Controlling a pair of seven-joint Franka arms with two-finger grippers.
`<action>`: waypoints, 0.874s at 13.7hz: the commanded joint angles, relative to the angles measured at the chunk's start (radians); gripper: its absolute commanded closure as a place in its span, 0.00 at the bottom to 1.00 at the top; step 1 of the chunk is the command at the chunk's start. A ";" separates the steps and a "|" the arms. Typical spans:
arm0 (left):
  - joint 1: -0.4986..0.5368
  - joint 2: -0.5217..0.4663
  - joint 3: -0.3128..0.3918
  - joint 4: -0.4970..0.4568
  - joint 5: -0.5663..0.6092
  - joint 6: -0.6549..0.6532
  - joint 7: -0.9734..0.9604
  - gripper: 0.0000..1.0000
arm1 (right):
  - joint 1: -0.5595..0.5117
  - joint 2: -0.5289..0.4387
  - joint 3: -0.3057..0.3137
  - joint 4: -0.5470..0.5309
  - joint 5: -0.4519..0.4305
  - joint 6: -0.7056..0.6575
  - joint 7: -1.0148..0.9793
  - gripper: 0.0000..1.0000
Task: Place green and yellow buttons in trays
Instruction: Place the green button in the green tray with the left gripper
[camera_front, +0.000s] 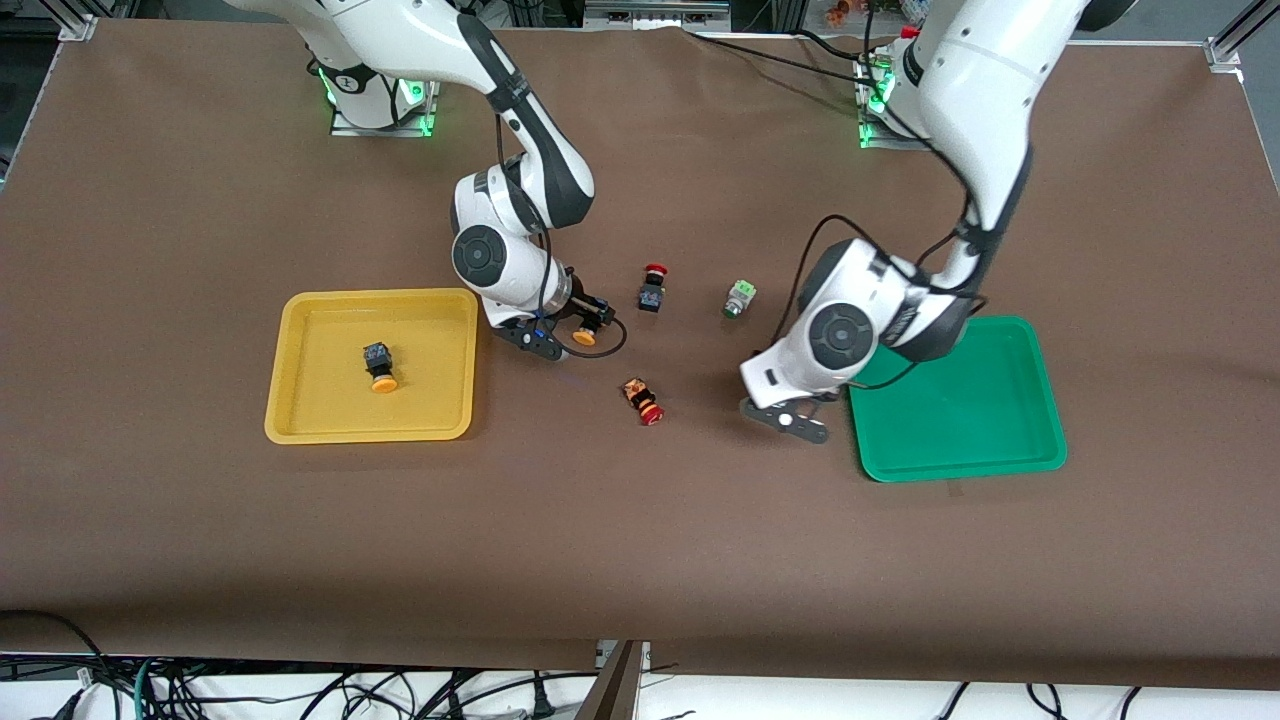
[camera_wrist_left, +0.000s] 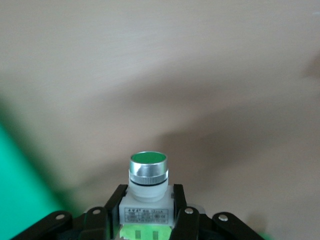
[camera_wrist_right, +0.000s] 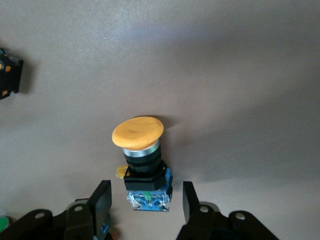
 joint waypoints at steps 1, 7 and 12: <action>0.011 -0.068 0.097 -0.010 0.020 -0.134 0.080 0.92 | 0.025 0.019 -0.008 0.005 0.032 0.036 0.009 0.34; 0.174 0.030 0.115 -0.055 0.149 -0.022 0.373 0.61 | 0.058 0.033 -0.009 -0.004 0.044 0.061 0.006 0.67; 0.166 -0.099 0.026 -0.049 0.091 -0.202 0.321 0.00 | 0.054 -0.019 -0.090 0.011 -0.003 -0.081 -0.026 0.84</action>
